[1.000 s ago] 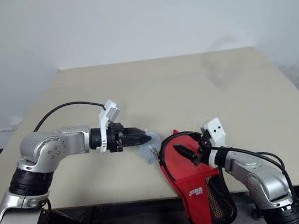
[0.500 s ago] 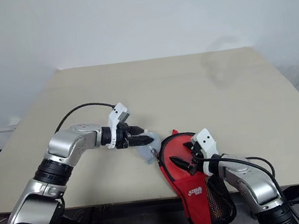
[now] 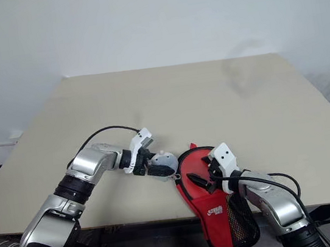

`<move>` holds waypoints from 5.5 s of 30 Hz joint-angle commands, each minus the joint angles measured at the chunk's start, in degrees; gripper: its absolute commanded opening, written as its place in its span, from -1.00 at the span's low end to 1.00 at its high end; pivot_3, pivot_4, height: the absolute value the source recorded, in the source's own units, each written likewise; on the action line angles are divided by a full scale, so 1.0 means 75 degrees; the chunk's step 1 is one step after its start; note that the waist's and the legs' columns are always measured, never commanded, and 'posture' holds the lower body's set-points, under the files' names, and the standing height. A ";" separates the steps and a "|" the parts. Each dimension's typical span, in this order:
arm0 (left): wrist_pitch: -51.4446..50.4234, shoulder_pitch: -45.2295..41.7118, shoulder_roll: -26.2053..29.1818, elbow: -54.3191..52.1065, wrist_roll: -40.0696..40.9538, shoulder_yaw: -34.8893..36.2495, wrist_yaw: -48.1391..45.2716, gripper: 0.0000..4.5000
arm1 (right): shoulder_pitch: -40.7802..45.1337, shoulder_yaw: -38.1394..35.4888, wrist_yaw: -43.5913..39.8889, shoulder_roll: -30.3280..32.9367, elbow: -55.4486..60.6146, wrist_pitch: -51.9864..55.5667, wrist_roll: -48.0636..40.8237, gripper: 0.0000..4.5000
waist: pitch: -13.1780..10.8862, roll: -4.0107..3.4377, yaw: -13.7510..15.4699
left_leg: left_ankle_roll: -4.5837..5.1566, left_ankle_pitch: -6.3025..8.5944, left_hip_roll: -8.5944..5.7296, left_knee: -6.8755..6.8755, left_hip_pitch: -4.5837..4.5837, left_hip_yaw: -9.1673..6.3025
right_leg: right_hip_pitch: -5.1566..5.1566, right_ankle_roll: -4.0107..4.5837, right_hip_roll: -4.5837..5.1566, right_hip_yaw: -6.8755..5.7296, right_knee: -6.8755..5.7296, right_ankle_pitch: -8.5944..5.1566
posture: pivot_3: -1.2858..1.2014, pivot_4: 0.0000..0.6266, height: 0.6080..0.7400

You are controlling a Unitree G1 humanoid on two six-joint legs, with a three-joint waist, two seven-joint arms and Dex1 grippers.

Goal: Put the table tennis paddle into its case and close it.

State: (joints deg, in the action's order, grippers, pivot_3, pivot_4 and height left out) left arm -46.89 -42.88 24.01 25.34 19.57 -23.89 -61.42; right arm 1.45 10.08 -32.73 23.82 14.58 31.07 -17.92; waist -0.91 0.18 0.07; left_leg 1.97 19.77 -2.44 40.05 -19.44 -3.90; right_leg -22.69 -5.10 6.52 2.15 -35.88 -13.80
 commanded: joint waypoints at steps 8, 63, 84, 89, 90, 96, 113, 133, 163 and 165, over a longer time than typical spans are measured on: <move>0.0728 -0.1596 -0.0431 0.1818 -0.0224 0.1028 -0.0427 -0.53 | -0.0179 0.0219 0.0028 0.0057 -0.0280 0.0604 0.0138 0.91 | -0.0001 0.0022 0.0003 | 0.0000 0.0000 -0.0001 0.0009 0.0000 -0.0007 | 0.0011 0.0000 0.0000 -0.0011 0.0002 0.0000 | 0.03 -1.00 0.64; 0.5338 -0.3126 -0.3902 0.5504 -0.2157 0.2867 0.0142 0.67 | -0.0304 0.0700 0.0213 0.0084 -0.0486 0.0665 0.1015 0.91 | 0.0020 0.0091 0.0018 | 0.0010 0.0006 0.0000 0.0006 0.0067 -0.0004 | 0.0072 -0.0002 0.0002 -0.0013 0.0007 0.0002 | 0.03 -1.00 0.64; 0.2011 0.0266 -0.0939 -0.1612 -0.1089 0.1348 -0.2400 0.67 | 0.0074 -0.3513 -0.0195 0.0344 0.2087 0.1958 -0.3610 0.91 | -0.0004 0.0049 0.0050 | 0.0015 0.0009 -0.0001 0.0020 -0.0002 -0.0008 | 0.0013 -0.0001 0.0008 -0.0008 -0.0005 0.0003 | 0.03 -1.00 0.64; 0.1543 0.0684 -0.1432 -0.1944 -0.1286 0.0817 -0.1419 0.67 | 0.0599 -0.3503 0.0292 0.0433 0.1542 0.2085 -0.3532 0.91 | -0.0004 0.0048 0.0066 | 0.0017 0.0010 -0.0004 0.0026 -0.0002 -0.0005 | 0.0017 -0.0001 0.0011 -0.0008 -0.0004 0.0003 | 0.03 -1.00 0.64; 0.1565 0.0756 -0.1503 -0.1992 -0.1330 0.0684 -0.1303 0.67 | 0.0652 -0.3416 0.0339 0.0454 0.1454 0.2117 -0.3478 0.91 | -0.0004 0.0048 0.0061 | 0.0017 0.0010 -0.0004 0.0026 -0.0002 -0.0006 | 0.0018 -0.0001 0.0011 -0.0009 -0.0004 0.0003 | 0.03 -1.00 0.64; 0.1825 0.1194 -0.1503 -0.2380 -0.1588 -0.0152 -0.0931 0.67 | 0.0832 -0.2639 0.0411 0.0587 0.0908 0.2473 -0.3140 0.91 | -0.0002 0.0025 0.0017 | 0.0017 0.0010 0.0000 0.0020 -0.0002 0.0004 | 0.0009 -0.0001 0.0007 0.0000 -0.0005 0.0003 | 0.03 -1.00 0.64; 0.1622 0.1211 -0.1823 -0.2131 -0.1731 -0.0656 -0.0186 0.68 | 0.1107 -0.1717 0.0469 0.0594 -0.0010 0.2524 -0.2179 0.82 | -0.0002 0.0018 0.0023 | 0.0018 0.0010 -0.0004 0.0024 -0.0006 0.0002 | 0.0010 -0.0001 0.0010 -0.0003 -0.0001 0.0003 | 0.03 -1.00 0.64; 0.1705 0.1042 -0.1666 -0.1256 -0.2895 -0.1792 0.0477 0.69 | 0.1657 -0.2131 0.0840 0.0289 -0.0803 0.2054 -0.1649 -0.63 | 0.0005 0.0014 0.0039 | 0.0020 0.0011 -0.0003 0.0021 0.0044 0.0003 | 0.0059 -0.0002 0.0009 -0.0003 0.0005 0.0003 | 0.03 -1.00 0.64; 0.1639 0.1041 -0.2098 -0.0878 -0.2764 -0.1753 0.0527 0.69 | -0.0604 -0.3960 -0.2440 0.4789 -0.0363 0.2792 -0.2183 -0.96 | 0.0011 0.0003 0.0292 | 0.0096 0.0047 -0.0017 0.0040 0.0050 0.0015 | 0.0090 -0.0013 0.0031 -0.0006 0.0025 -0.0002 | 0.03 -1.00 0.64; 0.1674 0.1048 -0.2142 -0.0832 -0.2783 -0.1769 0.0548 0.69 | -0.1005 -0.4100 -0.2684 0.4977 -0.0209 0.2778 -0.2218 -0.96 | 0.0004 0.0016 0.0282 | 0.0104 0.0052 -0.0013 0.0043 0.0069 0.0018 | 0.0112 -0.0013 0.0030 -0.0004 0.0028 -0.0002 | 0.03 -1.00 0.64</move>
State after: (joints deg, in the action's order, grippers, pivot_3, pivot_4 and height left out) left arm -32.75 -36.57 7.06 14.82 0.69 -35.22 -57.87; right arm -5.73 -17.37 -51.42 59.53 11.33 51.98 -34.26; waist -0.88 0.30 2.19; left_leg 2.81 20.20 -2.53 40.37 -18.77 -3.77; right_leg -21.70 -5.21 6.74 2.12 -35.64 -13.82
